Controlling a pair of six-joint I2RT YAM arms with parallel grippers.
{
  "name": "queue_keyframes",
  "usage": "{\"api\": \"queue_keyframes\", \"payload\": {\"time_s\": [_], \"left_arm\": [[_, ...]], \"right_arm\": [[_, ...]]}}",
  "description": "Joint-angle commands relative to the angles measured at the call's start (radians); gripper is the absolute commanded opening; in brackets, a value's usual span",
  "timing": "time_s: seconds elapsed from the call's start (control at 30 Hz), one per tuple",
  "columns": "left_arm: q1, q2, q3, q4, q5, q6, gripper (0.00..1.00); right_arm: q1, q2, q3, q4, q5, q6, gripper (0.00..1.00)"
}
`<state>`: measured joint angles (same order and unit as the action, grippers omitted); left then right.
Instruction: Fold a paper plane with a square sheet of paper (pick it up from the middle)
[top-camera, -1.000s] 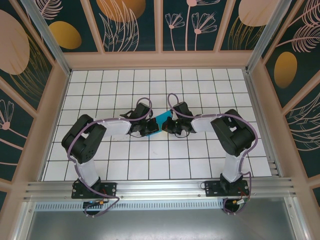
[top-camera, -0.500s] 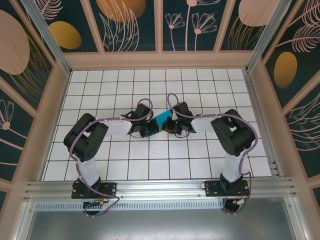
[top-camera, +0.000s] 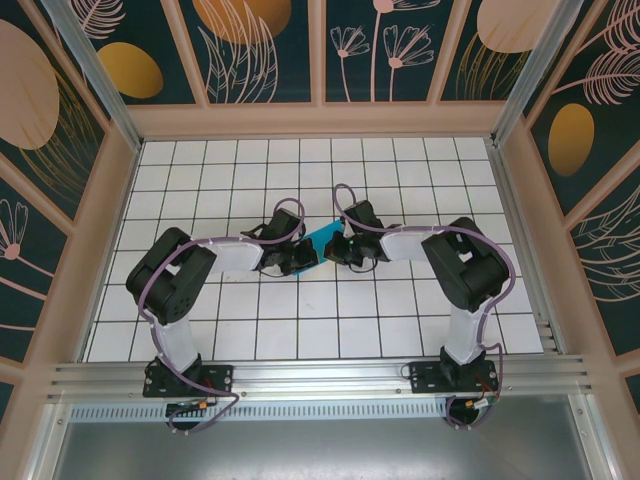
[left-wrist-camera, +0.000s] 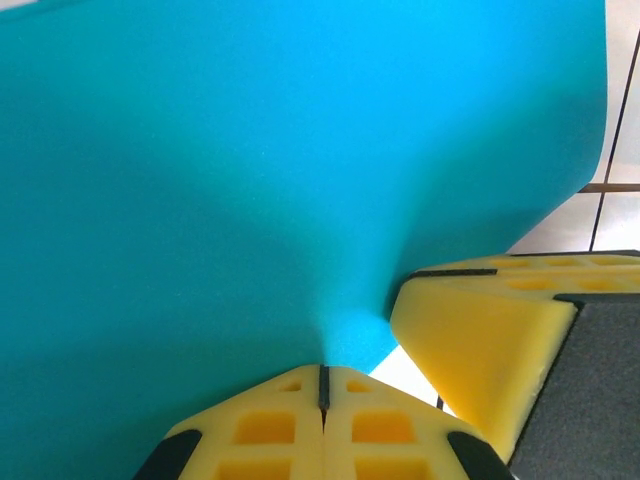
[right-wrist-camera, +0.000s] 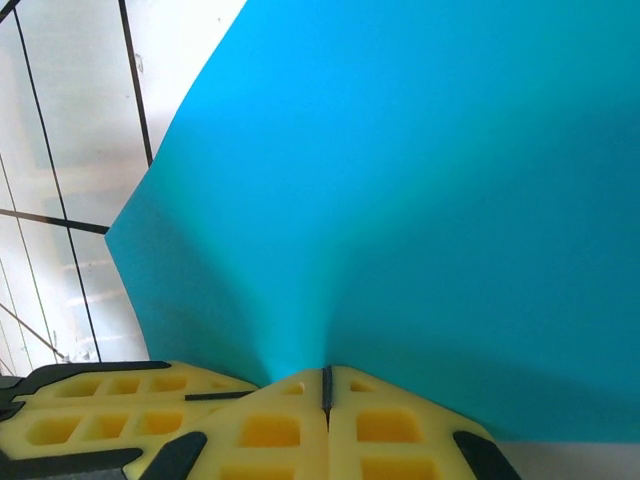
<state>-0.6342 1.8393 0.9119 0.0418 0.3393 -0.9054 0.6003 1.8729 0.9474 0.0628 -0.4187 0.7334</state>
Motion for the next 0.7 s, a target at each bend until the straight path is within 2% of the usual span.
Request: {"api": "queue_keyframes", "payload": {"time_s": [0.0,0.4,0.67], "left_arm": [[-0.005,0.007,-0.049,-0.093,-0.042,-0.019,0.0],[-0.004,-0.001,-0.064,-0.085,-0.045,-0.028,0.0],[-0.004,-0.002,-0.057,-0.077,-0.043,-0.026,0.0]], "right_arm": [[-0.048,0.009,-0.013,-0.053,0.095,-0.034,0.0],[-0.243,-0.059,-0.07,-0.023,0.123,-0.095,0.0],[-0.242,-0.239,-0.096,0.053,0.062,-0.169,0.0]]}}
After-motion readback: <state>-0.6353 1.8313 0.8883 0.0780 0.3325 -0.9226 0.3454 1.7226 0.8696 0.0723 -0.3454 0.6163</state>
